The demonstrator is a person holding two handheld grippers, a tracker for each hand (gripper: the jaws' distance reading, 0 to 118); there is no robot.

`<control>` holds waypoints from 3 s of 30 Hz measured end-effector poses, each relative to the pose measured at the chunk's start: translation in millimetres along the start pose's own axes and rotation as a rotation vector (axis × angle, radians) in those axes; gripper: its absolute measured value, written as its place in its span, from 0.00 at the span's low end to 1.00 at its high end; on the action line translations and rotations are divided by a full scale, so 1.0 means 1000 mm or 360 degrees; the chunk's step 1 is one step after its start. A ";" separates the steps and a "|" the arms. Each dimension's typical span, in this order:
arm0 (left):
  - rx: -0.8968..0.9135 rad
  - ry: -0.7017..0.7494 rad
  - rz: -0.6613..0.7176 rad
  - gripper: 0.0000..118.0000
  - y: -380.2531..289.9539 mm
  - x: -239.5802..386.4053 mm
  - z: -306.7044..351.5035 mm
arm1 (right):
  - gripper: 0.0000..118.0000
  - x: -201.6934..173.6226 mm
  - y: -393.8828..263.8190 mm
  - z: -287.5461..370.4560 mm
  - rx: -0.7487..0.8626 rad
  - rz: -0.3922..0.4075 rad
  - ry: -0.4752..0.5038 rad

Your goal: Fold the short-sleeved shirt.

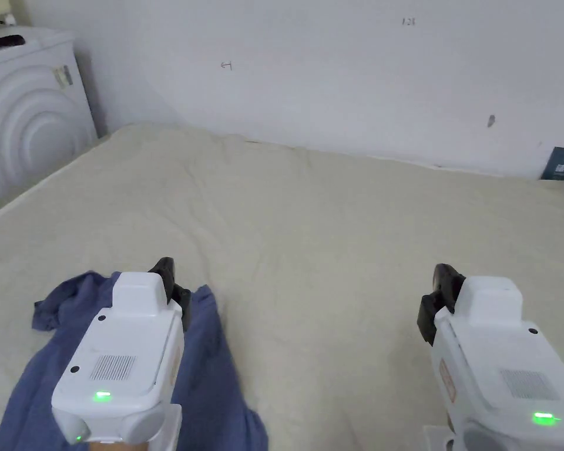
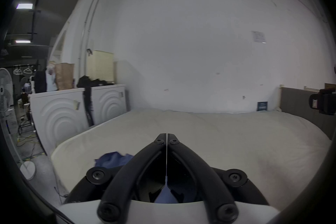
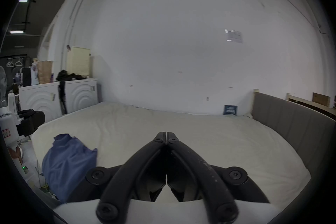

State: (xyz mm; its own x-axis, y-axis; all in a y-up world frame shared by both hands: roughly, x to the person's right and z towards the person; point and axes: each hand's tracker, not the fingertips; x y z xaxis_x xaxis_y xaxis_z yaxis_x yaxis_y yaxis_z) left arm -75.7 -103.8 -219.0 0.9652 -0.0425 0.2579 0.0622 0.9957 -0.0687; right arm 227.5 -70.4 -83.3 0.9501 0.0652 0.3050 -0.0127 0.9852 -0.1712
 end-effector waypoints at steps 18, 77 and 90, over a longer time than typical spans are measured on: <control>-0.0051 0.0595 0.0037 0.00 -0.011 -0.164 0.066 | 0.01 -0.150 0.014 -0.034 0.0037 0.0070 0.0578; -0.0639 -0.0494 0.0320 0.03 0.065 0.004 -0.075 | 0.01 0.036 -0.007 0.010 -0.0048 -0.0030 -0.0031; -0.0403 -0.1122 0.0086 0.03 0.166 0.188 -0.081 | 0.01 0.111 -0.001 0.060 0.0033 -0.0020 -0.0327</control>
State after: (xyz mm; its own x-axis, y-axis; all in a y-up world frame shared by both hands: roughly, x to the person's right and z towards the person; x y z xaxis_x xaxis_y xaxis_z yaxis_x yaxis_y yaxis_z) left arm 137.1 47.0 -260.3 0.5827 0.1533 0.7981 0.1583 0.9418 -0.2965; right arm 314.1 -54.5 7.1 0.8668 0.0817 0.4920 -0.0096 0.9891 -0.1472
